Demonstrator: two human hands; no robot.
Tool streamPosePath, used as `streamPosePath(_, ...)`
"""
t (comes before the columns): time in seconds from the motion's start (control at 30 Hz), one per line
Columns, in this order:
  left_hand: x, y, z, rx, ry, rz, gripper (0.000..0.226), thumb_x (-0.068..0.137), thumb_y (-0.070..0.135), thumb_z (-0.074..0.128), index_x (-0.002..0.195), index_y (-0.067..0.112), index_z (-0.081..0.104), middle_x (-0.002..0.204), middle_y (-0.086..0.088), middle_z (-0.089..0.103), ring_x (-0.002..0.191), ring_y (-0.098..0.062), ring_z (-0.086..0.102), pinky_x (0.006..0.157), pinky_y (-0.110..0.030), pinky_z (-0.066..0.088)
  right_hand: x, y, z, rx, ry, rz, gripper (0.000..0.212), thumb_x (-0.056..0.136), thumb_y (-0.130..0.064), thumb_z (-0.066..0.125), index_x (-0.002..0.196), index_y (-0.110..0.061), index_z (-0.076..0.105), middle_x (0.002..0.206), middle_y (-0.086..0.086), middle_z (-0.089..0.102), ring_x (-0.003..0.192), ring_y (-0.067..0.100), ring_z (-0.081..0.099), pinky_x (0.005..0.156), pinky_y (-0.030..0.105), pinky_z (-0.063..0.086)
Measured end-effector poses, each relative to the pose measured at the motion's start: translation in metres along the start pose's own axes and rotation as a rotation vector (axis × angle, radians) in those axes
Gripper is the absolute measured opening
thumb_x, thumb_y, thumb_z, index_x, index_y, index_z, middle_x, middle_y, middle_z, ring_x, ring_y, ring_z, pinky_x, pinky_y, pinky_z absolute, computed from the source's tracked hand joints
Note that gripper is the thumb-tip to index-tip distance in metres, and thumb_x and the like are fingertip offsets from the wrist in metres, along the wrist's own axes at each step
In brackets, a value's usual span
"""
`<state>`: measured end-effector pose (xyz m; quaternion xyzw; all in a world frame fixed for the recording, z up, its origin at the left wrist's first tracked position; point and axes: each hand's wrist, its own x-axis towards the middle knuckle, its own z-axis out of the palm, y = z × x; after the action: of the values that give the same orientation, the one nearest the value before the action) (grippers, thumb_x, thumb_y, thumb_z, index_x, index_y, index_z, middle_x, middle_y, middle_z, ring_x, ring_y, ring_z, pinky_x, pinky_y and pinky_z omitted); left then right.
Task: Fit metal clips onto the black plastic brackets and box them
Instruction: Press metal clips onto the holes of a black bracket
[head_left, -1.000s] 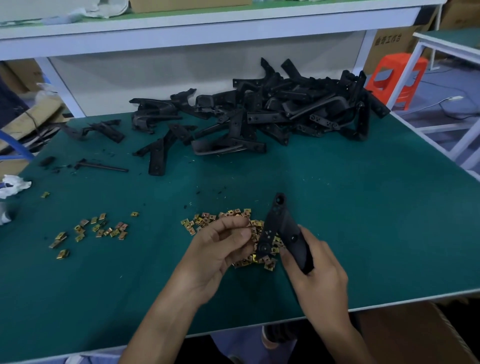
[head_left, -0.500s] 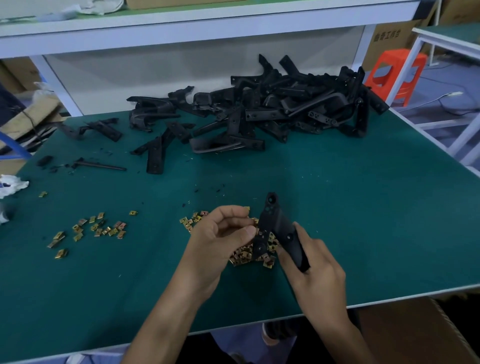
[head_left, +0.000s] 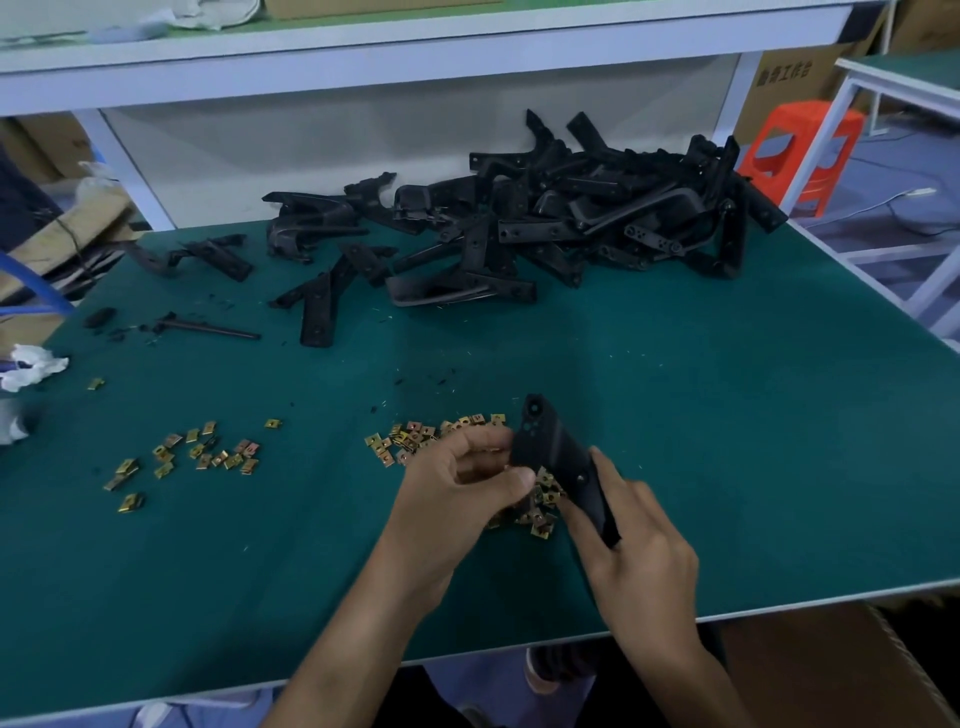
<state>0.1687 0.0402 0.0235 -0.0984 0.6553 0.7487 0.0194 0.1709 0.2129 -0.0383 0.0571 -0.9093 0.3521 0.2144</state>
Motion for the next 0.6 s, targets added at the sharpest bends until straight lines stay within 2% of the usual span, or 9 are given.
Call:
streamPosePath(0.07, -0.004, -0.008, 0.007, 0.119, -0.002, 0.031, 0.024, 0.081, 0.016, 0.081, 0.098, 0.032, 0.076, 0.093, 0.004, 0.078, 0.084, -0.006, 0.072, 0.071, -0.016, 0.053, -0.001, 0.000, 0.000, -0.017, -0.001, 0.023, 0.055, 0.084, -0.034, 0.078, 0.136, -0.019, 0.064, 0.091, -0.004, 0.064, 0.069, 0.025, 0.066, 0.053, 0.036, 0.050)
streamPosePath(0.13, -0.009, -0.015, 0.014, 0.344, 0.115, 0.095, 0.017, 0.080, 0.036, 0.082, 0.094, 0.033, 0.073, 0.087, 0.016, 0.075, 0.078, 0.001, 0.069, 0.065, -0.011, 0.049, -0.001, -0.001, 0.001, -0.027, 0.026, 0.044, 0.055, 0.082, -0.032, 0.081, 0.133, -0.018, 0.066, 0.090, -0.002, 0.064, 0.072, 0.026, 0.067, 0.054, 0.036, 0.051)
streamPosePath(0.2, -0.012, -0.017, 0.016, 0.532, 0.223, 0.190, 0.024, 0.078, 0.054, 0.077, 0.088, 0.035, 0.068, 0.083, 0.020, 0.070, 0.076, 0.002, 0.064, 0.060, -0.009, 0.044, -0.001, -0.002, 0.001, -0.039, 0.063, 0.034, 0.054, 0.081, -0.032, 0.081, 0.130, -0.015, 0.067, 0.090, -0.001, 0.065, 0.072, 0.025, 0.068, 0.052, 0.036, 0.051)
streamPosePath(0.27, -0.010, -0.016, 0.015, 0.731, 0.271, 0.302, 0.028, 0.082, 0.061, 0.070, 0.085, 0.034, 0.063, 0.080, 0.017, 0.065, 0.076, -0.002, 0.060, 0.059, -0.012, 0.040, -0.002, -0.003, 0.001, -0.028, 0.079, 0.022, 0.054, 0.082, -0.033, 0.079, 0.131, -0.014, 0.067, 0.091, -0.001, 0.065, 0.072, 0.024, 0.067, 0.052, 0.036, 0.051)
streamPosePath(0.33, -0.007, -0.015, 0.015, 0.894, 0.306, 0.417, 0.028, 0.087, 0.058, 0.068, 0.082, 0.031, 0.062, 0.079, 0.016, 0.058, 0.075, -0.006, 0.055, 0.061, -0.019, 0.037, -0.002, -0.003, 0.000, -0.004, 0.089, 0.021, 0.054, 0.082, -0.034, 0.076, 0.132, -0.014, 0.066, 0.094, 0.000, 0.066, 0.074, 0.024, 0.068, 0.054, 0.037, 0.053)
streamPosePath(0.4, -0.004, -0.017, 0.017, 0.935, 0.320, 0.475, 0.032, 0.090, 0.054, 0.065, 0.078, 0.025, 0.061, 0.074, 0.016, 0.053, 0.071, -0.006, 0.050, 0.060, -0.021, 0.034, -0.002, -0.002, 0.000, 0.016, 0.094, 0.030, 0.055, 0.083, -0.035, 0.072, 0.133, -0.015, 0.065, 0.097, 0.000, 0.067, 0.078, 0.026, 0.069, 0.057, 0.038, 0.054)
streamPosePath(0.47, -0.001, -0.017, 0.017, 0.926, 0.291, 0.491, 0.036, 0.092, 0.058, 0.059, 0.075, 0.026, 0.059, 0.071, 0.017, 0.052, 0.070, -0.006, 0.050, 0.060, -0.017, 0.034, -0.002, -0.001, 0.001, 0.038, 0.097, 0.043, 0.056, 0.083, -0.033, 0.073, 0.135, -0.015, 0.064, 0.100, 0.001, 0.067, 0.081, 0.025, 0.068, 0.059, 0.037, 0.054)
streamPosePath(0.53, 0.005, -0.016, 0.015, 0.843, 0.200, 0.477, 0.046, 0.094, 0.065, 0.050, 0.070, 0.027, 0.059, 0.066, 0.013, 0.055, 0.065, -0.007, 0.051, 0.059, -0.018, 0.038, -0.002, 0.001, 0.002, 0.060, 0.096, 0.071, 0.058, 0.082, -0.028, 0.079, 0.137, -0.015, 0.063, 0.102, 0.001, 0.066, 0.087, 0.019, 0.065, 0.062, 0.033, 0.051)
streamPosePath(0.6, 0.022, -0.011, 0.008, 0.768, 0.128, 0.443, 0.052, 0.100, 0.059, 0.043, 0.063, 0.024, 0.053, 0.059, 0.007, 0.051, 0.057, -0.012, 0.046, 0.053, -0.021, 0.033, 0.000, 0.002, 0.001, 0.091, 0.085, 0.106, 0.059, 0.083, -0.027, 0.080, 0.139, -0.016, 0.061, 0.105, 0.000, 0.065, 0.092, 0.013, 0.060, 0.067, 0.028, 0.046)
